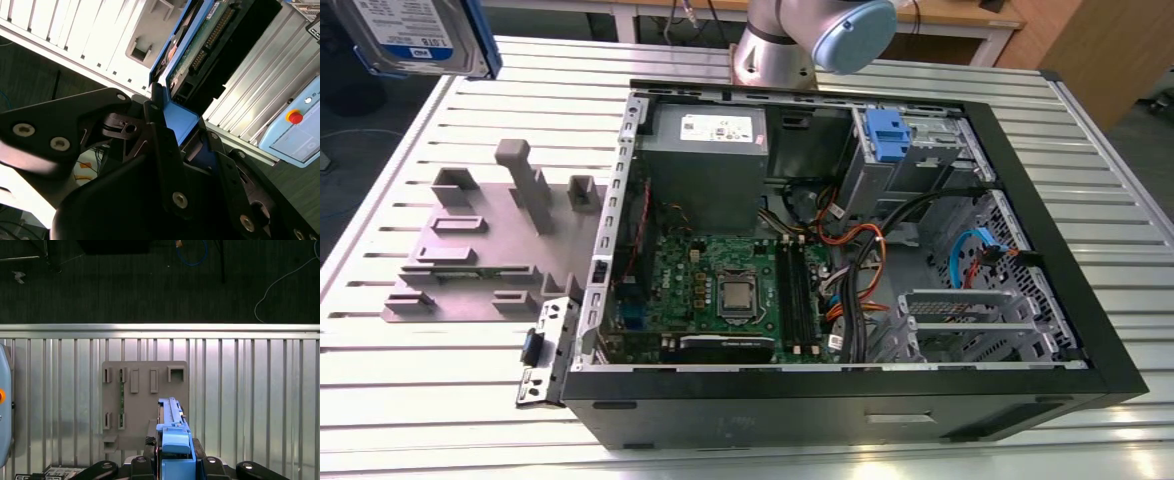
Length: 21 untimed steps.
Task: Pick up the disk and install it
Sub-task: 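Pick up the disk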
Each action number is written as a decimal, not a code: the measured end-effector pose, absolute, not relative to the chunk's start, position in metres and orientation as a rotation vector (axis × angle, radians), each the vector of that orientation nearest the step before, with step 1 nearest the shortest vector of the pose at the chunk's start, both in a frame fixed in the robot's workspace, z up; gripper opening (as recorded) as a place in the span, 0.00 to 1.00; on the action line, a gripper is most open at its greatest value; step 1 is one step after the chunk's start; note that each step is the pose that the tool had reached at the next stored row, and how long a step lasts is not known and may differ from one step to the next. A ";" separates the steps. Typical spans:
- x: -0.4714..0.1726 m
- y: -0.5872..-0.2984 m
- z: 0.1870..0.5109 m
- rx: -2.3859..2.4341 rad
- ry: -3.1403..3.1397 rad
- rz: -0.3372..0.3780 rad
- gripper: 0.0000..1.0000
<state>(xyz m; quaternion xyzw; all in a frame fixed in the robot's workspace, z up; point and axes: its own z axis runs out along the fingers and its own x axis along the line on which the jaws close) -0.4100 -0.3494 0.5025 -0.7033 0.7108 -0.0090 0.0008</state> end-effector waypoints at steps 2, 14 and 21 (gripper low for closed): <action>-0.409 -0.350 0.502 -2.208 2.232 -0.028 0.36; -0.407 -0.360 0.502 -2.208 2.232 -0.028 0.36; -0.401 -0.362 0.502 -2.208 2.232 -0.028 0.36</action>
